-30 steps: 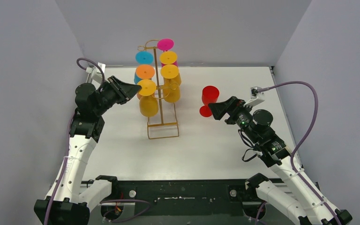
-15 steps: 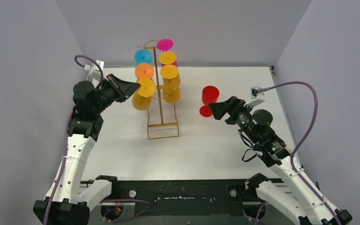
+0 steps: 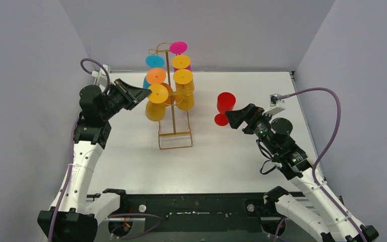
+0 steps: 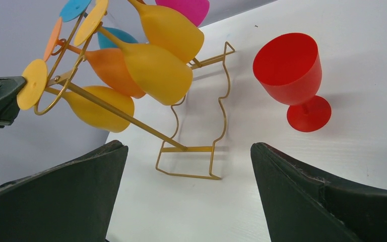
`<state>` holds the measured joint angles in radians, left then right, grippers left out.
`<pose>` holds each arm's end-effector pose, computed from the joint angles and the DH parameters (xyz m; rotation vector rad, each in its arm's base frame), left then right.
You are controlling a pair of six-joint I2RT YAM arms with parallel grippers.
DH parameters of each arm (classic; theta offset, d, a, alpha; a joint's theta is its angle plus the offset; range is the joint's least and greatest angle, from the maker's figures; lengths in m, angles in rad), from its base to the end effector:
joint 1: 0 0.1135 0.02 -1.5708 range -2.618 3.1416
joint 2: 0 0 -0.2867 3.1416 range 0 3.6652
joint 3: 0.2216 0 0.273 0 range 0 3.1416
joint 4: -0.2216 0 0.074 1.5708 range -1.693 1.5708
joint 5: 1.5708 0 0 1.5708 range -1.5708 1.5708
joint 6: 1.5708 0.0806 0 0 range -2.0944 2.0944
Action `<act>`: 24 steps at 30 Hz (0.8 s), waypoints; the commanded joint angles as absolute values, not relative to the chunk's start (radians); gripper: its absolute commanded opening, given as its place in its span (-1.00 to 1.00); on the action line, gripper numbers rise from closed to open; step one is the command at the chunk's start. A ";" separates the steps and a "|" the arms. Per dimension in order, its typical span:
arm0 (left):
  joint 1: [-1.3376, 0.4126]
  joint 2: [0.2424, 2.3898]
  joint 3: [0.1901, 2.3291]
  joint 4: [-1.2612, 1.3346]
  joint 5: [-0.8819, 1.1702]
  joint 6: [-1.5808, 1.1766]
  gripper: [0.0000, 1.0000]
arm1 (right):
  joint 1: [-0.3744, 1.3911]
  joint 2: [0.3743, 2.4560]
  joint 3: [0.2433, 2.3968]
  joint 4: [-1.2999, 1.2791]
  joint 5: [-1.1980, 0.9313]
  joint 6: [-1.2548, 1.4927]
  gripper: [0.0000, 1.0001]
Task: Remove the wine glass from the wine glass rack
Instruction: Pick up the wine glass from the wine rack.
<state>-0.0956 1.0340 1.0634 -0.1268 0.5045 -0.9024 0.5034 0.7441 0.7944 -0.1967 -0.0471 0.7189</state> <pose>0.2767 -0.0657 0.4136 -0.3103 1.7678 -1.1542 0.1952 0.1118 0.3585 0.1581 1.8039 0.9318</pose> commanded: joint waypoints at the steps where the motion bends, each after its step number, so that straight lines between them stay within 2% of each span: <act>1: -0.064 1.061 1.086 -0.112 0.559 -1.015 -1.00 | 0.499 0.737 0.817 -0.176 -0.010 0.704 1.00; 19: -0.031 1.038 1.105 -0.065 0.605 -1.105 -1.00 | 0.499 0.741 0.827 -0.188 -0.005 0.695 1.00; 24: -0.023 1.026 1.078 0.015 0.625 -1.156 -1.00 | 0.499 0.737 0.827 -0.188 -0.005 0.695 1.00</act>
